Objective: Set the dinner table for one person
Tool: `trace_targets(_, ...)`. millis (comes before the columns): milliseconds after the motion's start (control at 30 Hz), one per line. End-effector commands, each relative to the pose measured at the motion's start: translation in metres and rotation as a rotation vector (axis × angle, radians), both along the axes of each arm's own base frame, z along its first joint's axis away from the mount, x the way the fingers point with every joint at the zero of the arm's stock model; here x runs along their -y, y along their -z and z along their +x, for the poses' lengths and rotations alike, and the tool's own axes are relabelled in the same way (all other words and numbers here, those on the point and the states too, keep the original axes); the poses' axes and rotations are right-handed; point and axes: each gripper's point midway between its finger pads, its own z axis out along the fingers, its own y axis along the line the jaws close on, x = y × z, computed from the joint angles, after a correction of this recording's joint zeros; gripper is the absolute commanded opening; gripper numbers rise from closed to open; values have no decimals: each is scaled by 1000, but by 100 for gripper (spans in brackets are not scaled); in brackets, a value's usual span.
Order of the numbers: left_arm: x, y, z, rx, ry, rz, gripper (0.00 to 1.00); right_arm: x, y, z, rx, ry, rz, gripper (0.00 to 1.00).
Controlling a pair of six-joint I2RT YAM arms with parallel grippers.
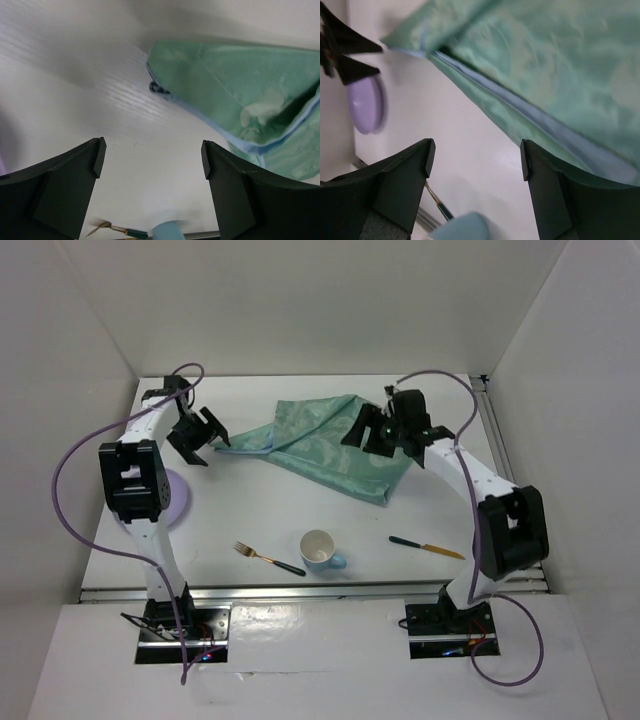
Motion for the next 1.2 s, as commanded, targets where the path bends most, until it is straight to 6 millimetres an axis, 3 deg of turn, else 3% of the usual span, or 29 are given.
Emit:
trace_targets(0,8,-5,22,43,-36,-55,96,39,33,-43,-120,86,-122,82)
trace_targets(67,10,5,28,29,-68,-98,95,50,42,-55,-143,99,-144,82)
trace_targets(167,17,16,32,26,-110,-150,91,62,38,-62,-144,119,-148,82)
trace_targets(500,8,34,45,24,-222,-127,77,69,38,-69,-159,133,-180,82)
trace_targets(900,-2,30,49,44,-280,-103,75,68,35,-70,-151,126,-171,82)
trace_targets(1033,-6,29,52,45,-288,-85,70,69,37,-74,-169,125,-176,82)
trace_targets(1133,-11,16,55,90,-303,-89,61,70,38,-73,-167,132,-182,82)
trace_targets(1167,-11,11,58,110,-302,-89,52,70,38,-73,-167,132,-182,82)
